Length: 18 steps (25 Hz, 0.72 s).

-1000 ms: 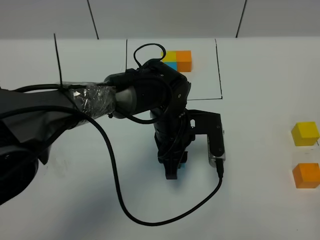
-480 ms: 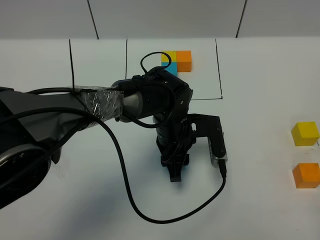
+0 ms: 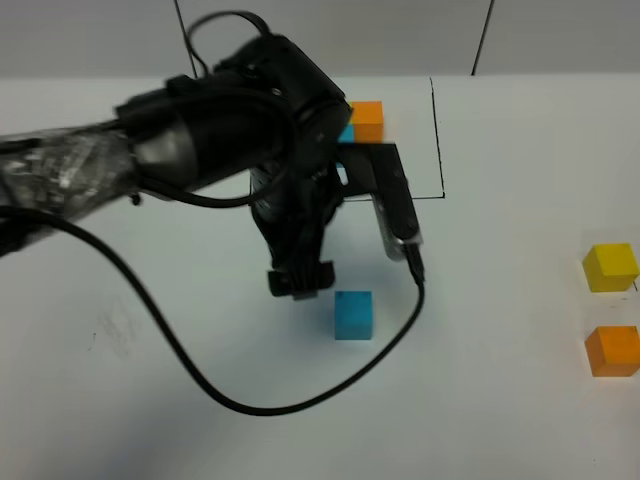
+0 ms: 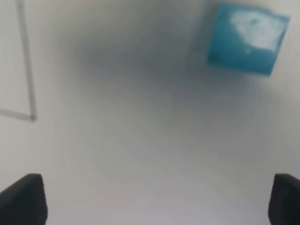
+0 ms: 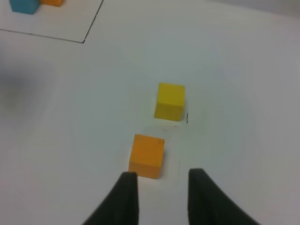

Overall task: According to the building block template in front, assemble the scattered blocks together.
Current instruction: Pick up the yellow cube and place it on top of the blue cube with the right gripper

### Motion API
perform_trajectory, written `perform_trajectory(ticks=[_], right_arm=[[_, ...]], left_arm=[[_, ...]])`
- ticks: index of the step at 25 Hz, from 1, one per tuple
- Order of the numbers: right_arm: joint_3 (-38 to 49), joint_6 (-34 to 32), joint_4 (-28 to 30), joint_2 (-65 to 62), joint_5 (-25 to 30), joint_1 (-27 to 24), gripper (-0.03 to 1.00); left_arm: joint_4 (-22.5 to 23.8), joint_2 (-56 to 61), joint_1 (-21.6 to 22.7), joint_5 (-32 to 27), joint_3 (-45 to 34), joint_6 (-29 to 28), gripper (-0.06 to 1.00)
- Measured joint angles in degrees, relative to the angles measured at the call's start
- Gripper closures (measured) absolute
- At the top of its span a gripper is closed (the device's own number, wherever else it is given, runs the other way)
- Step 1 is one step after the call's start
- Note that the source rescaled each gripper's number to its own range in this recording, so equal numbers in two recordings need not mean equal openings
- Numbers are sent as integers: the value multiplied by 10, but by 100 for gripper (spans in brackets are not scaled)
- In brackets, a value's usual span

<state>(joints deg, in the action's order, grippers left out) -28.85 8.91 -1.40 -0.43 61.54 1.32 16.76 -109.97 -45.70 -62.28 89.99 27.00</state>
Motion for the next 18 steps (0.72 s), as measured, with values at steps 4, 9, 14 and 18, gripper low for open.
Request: perform_trajectory(ticks=[4, 9, 14, 18], right_arm=[[0, 0, 0, 0, 0, 0, 97], [0, 0, 0, 0, 0, 0, 97], [0, 0, 0, 0, 0, 0, 97], [0, 0, 0, 0, 0, 0, 97]], left_arm=[[128, 102, 0, -60, 1, -64, 4], [182, 252, 0, -62, 1, -119, 18], [183, 422, 0, -63, 0, -161, 25], [183, 553, 0, -63, -2, -183, 25]])
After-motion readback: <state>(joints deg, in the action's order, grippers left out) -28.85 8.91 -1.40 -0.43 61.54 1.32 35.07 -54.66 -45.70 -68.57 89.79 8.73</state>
